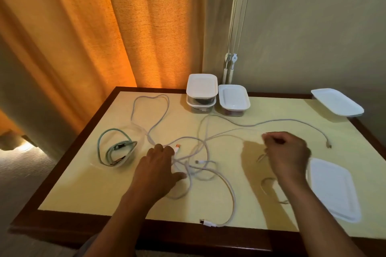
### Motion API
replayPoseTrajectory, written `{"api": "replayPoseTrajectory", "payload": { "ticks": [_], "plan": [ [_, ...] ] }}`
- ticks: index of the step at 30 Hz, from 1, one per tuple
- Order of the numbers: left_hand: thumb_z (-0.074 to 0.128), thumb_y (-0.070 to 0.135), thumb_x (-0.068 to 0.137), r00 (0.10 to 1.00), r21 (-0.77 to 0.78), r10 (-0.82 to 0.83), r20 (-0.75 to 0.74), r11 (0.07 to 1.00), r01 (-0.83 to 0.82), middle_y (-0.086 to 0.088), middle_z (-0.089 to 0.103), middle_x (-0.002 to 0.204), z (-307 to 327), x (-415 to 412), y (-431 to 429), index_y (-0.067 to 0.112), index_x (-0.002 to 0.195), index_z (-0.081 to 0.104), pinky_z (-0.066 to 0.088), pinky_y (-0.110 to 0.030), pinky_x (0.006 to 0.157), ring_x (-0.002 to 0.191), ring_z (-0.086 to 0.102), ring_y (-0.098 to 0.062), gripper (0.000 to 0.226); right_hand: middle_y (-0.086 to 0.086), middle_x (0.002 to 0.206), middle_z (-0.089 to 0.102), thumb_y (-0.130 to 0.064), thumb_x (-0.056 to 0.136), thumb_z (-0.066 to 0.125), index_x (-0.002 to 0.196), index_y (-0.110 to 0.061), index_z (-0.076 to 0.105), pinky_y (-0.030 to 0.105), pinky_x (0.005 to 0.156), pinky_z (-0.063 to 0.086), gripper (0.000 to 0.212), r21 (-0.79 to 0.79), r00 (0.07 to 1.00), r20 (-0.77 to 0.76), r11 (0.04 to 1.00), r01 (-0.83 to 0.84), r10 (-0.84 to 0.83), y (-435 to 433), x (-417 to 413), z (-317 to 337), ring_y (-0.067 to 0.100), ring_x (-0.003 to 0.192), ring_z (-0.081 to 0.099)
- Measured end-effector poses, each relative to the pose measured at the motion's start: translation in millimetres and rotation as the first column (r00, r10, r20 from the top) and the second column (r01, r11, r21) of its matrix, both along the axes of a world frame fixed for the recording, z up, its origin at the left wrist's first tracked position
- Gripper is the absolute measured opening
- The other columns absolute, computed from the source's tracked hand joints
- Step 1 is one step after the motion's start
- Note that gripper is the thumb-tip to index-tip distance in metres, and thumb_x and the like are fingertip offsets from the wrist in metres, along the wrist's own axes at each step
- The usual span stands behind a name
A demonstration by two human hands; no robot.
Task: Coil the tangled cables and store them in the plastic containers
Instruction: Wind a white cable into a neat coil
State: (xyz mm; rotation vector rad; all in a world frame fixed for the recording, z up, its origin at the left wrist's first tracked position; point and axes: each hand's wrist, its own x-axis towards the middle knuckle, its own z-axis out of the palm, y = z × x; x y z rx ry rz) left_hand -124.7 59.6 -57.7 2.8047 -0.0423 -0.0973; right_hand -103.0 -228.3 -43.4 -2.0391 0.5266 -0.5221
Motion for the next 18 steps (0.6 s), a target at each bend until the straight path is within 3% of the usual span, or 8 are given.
{"api": "replayPoseTrajectory", "payload": {
  "ticks": [2,4,7,10,12,14,15,18],
  "plan": [
    [0.079,0.05,0.083,0.998,-0.054,0.044,-0.044,0.997,-0.046,0.001,0.048,0.127,-11.3,6.2,1.8,0.024,0.13,0.049,0.048,-0.036,0.089,0.117,0.052,-0.022,0.061,0.001,0.081,0.076,-0.021,0.09,0.071,0.088,-0.017,0.079,0.034,0.083,0.055,0.009,0.057,0.986,0.052,0.987,0.153,-0.156,-18.9,-0.9,-0.7,0.022,0.077,0.071],
    [0.079,0.043,0.085,0.995,-0.151,0.07,-0.077,0.985,-0.081,0.001,0.049,0.121,-15.6,11.9,1.4,0.023,0.124,0.052,0.046,-0.035,0.085,0.112,0.054,-0.023,0.051,0.003,0.081,0.075,-0.02,0.091,0.071,0.085,-0.015,0.076,0.031,0.081,0.051,0.009,0.109,0.962,0.078,0.961,0.253,-0.262,-27.6,-3.3,0.9,0.021,0.073,0.068],
    [0.07,0.04,0.093,0.989,-0.244,0.135,-0.053,0.959,-0.144,0.004,0.062,0.091,-11.3,16.2,-2.7,0.026,0.091,0.062,0.044,-0.033,0.071,0.089,0.062,-0.02,0.017,-0.01,0.072,0.07,-0.021,0.088,0.072,0.075,-0.028,0.071,0.044,0.086,0.058,0.014,0.206,0.928,0.115,0.922,0.326,-0.354,-32.5,-5.1,4.9,0.017,0.07,0.069],
    [0.068,0.045,0.095,0.983,-0.364,0.183,0.013,0.916,-0.166,0.005,0.067,0.066,4.7,15.3,-4.3,0.025,0.072,0.066,0.044,-0.027,0.059,0.066,0.063,-0.013,0.031,-0.01,0.061,0.069,-0.025,0.086,0.072,0.069,-0.031,0.069,0.051,0.086,0.059,0.018,0.253,0.929,0.133,0.918,0.305,-0.345,-33.6,-5.3,4.3,0.019,0.067,0.072],
    [0.067,0.041,0.096,0.972,-0.658,0.218,-0.082,0.721,-0.217,-0.003,0.073,0.066,23.3,13.8,-6.7,0.012,0.074,0.071,0.052,-0.027,0.066,0.067,0.071,-0.016,0.037,-0.008,0.061,0.07,-0.024,0.088,0.071,0.074,-0.029,0.071,0.049,0.086,0.059,0.015,0.256,0.931,0.152,0.923,0.287,-0.332,-31.8,-5.9,5.7,0.017,0.064,0.072],
    [0.066,0.028,0.099,0.951,-0.886,0.178,-0.251,0.352,-0.3,-0.012,0.068,0.061,38.3,14.5,-7.6,0.001,0.071,0.063,0.058,-0.035,0.075,0.065,0.072,-0.027,0.039,-0.007,0.07,0.072,-0.022,0.09,0.071,0.081,-0.024,0.073,0.048,0.087,0.059,0.01,0.253,0.926,0.178,0.925,0.284,-0.333,-33.3,-5.8,6.4,0.014,0.063,0.072],
    [0.066,0.022,0.099,0.942,-0.919,0.183,-0.28,0.234,-0.319,-0.01,0.058,0.054,41.5,16.9,-5.5,0.002,0.067,0.058,0.057,-0.039,0.073,0.056,0.065,-0.029,0.038,-0.006,0.071,0.072,-0.021,0.09,0.072,0.082,-0.024,0.073,0.047,0.087,0.06,0.009,0.255,0.919,0.186,0.92,0.298,-0.349,-36.0,-4.7,6.3,0.013,0.062,0.072],
    [0.067,0.016,0.097,0.92,-0.931,0.3,-0.252,0.183,-0.315,-0.001,0.036,0.049,41.9,24.0,6.1,0.004,0.074,0.061,0.043,-0.037,0.06,0.045,0.038,-0.017,0.026,-0.003,0.07,0.072,-0.02,0.088,0.073,0.078,-0.023,0.072,0.047,0.085,0.061,0.01,0.323,0.881,0.184,0.873,0.365,-0.436,-50.8,-0.5,4.5,0.015,0.061,0.071]
  ]
}}
